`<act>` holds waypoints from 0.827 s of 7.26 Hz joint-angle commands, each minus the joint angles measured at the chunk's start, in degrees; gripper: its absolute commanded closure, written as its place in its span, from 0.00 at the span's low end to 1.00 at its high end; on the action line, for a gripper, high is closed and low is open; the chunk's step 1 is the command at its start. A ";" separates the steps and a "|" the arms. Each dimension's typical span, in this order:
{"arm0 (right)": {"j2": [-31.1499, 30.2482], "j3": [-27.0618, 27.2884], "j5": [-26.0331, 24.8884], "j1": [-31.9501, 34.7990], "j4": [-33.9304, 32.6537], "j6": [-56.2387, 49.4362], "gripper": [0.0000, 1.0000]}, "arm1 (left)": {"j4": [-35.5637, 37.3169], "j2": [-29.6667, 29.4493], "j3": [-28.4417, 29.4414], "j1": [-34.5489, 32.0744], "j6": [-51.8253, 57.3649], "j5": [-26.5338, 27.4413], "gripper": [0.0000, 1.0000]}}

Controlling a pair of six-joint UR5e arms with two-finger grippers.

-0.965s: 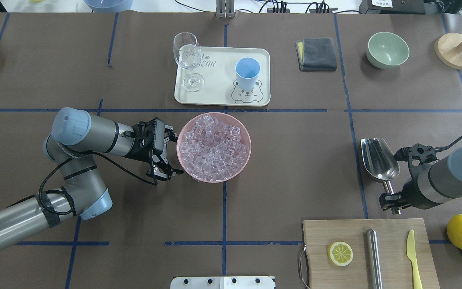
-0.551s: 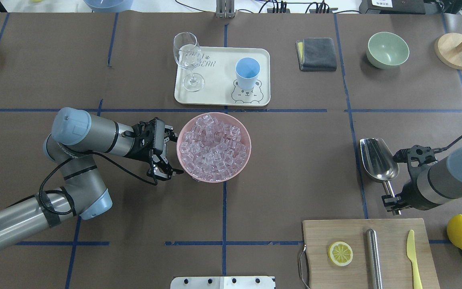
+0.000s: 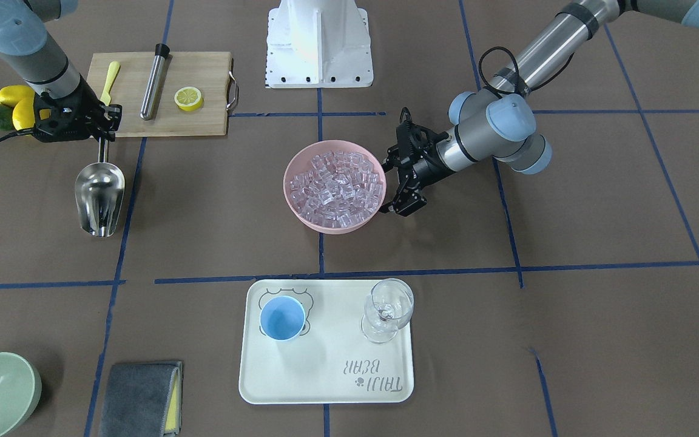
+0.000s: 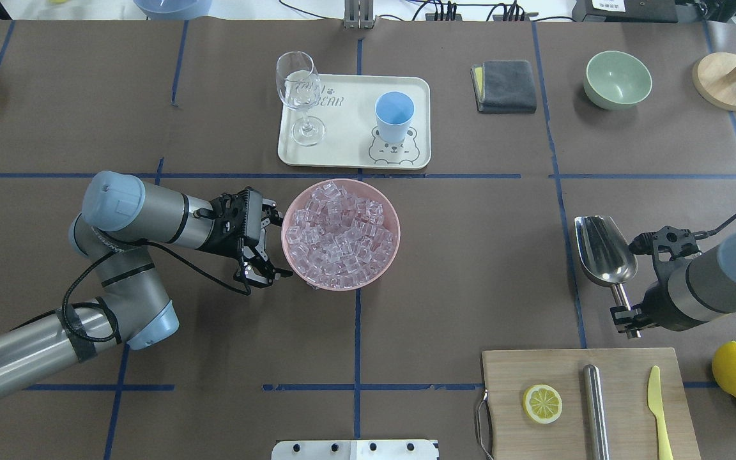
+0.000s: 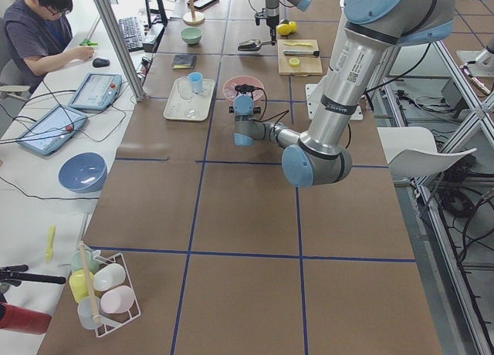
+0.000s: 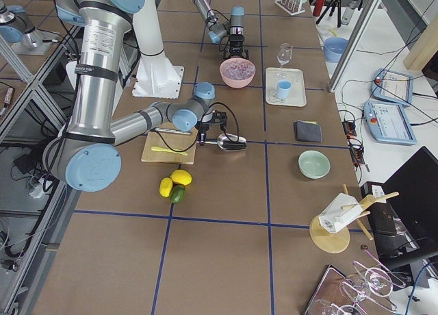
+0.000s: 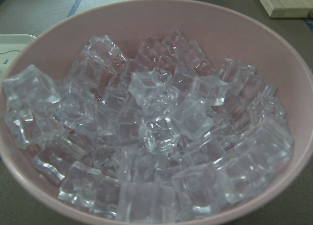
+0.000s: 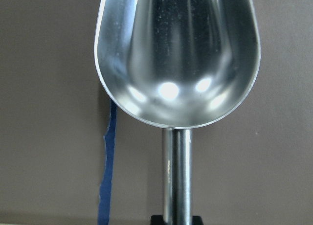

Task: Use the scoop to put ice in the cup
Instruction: 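Lower the right gripper onto the metal scoop handle and grasp it, then lift the scoop with the right gripper and carry it over the bowl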

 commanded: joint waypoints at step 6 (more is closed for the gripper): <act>21.33 6.65 -1.42 1.21 -31.40 -33.06 1.00 | -0.05 0.07 0.00 0.00 0.00 0.00 0.00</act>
